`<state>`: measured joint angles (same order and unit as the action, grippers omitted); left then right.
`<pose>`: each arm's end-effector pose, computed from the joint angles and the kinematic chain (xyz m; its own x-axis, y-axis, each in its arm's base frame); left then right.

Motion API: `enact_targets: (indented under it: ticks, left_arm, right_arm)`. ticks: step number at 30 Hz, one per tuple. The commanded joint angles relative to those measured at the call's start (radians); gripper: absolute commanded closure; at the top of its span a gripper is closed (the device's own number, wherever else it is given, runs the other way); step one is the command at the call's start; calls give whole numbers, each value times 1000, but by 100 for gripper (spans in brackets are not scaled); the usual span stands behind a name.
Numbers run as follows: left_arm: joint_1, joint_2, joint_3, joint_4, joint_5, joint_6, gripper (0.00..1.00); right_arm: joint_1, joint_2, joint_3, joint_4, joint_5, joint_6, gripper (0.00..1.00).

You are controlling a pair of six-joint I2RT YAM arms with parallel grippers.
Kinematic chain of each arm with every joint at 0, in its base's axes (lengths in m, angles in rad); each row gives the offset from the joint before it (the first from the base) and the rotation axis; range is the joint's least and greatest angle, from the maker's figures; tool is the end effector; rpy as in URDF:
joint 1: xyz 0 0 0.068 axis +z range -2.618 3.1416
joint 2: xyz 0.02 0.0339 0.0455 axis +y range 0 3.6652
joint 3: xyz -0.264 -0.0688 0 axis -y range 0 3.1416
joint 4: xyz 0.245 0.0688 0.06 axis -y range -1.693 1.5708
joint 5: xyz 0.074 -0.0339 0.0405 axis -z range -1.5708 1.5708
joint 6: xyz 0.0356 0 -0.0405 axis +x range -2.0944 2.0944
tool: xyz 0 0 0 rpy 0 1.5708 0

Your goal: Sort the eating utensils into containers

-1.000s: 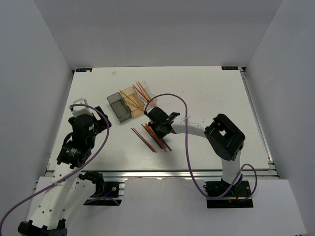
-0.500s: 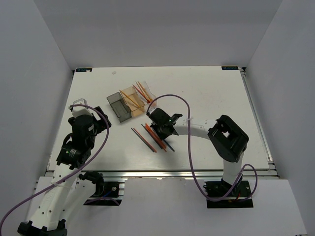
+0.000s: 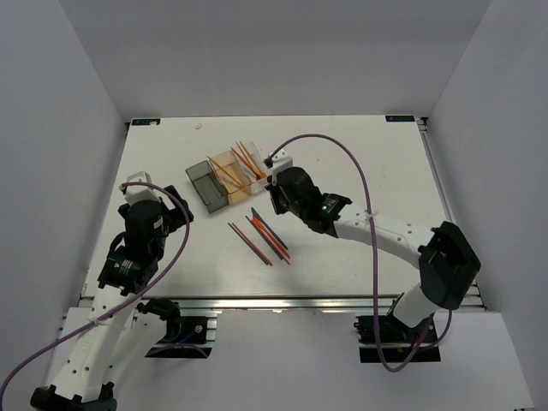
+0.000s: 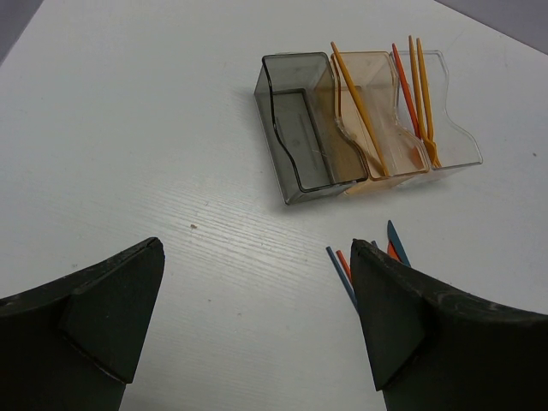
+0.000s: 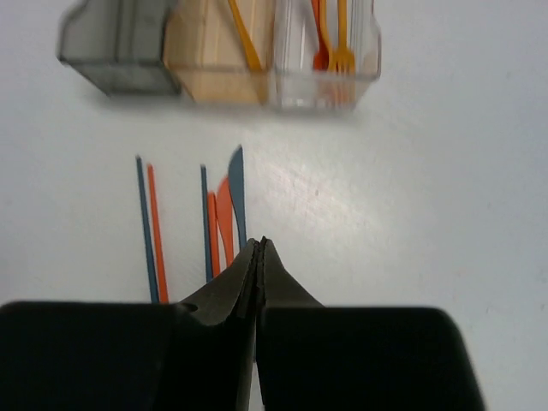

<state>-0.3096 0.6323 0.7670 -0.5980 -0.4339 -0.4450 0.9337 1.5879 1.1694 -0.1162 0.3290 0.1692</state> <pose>0.1349 -0.0274 0.3144 -0.3490 -0.2984 -0.8883 -0.2570 0.9421 -0.2155 0.2266 0.2869 0.2778 -0.3991 -0.2713 -0.8759 -0.5358 0.8442 -0.0174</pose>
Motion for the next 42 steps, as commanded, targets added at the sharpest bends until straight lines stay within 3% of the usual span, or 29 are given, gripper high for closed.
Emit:
enact_targets:
  ticks: [1,5,6,7,8,11,13,19,27,42]
  left_arm:
    - [-2,-8,-3,6,-11,0,2]
    - [-2,-8,-3,4,-12,0,2]
    - [-2,-11,-3,1,-15,-1,2]
    - [-3,-13,-2,1,-17,-3,2]
    - [-3,-16,-3,3,-17,-3,2]
    - [-3,-22,-5,6,-11,-1,2]
    - [-3,-20,-5,9,-8,0,2]
    - [-3,-20,-5,9,-6,2,2]
    - [-5,-16,-3,10,-6,0,2]
    - [-5,-9,-5,12,1,3,2]
  right_arm:
    - [-12,-52,-36,335,4,-49,100]
    - [-33,78,184,229,-3,-86,100]
    - [-36,151,323,154,-11,-85,94]
    - [-33,185,382,-23,-5,-79,86]
    - [-27,213,422,-93,-4,-54,79]
    - [-21,251,429,-241,-36,-28,68]
    - [-21,273,415,-336,-54,-20,69]
    - [-22,319,342,-359,-160,-34,72]
    - [-33,454,366,-396,-192,-63,64]
    - [-38,436,188,-405,-226,-51,67]
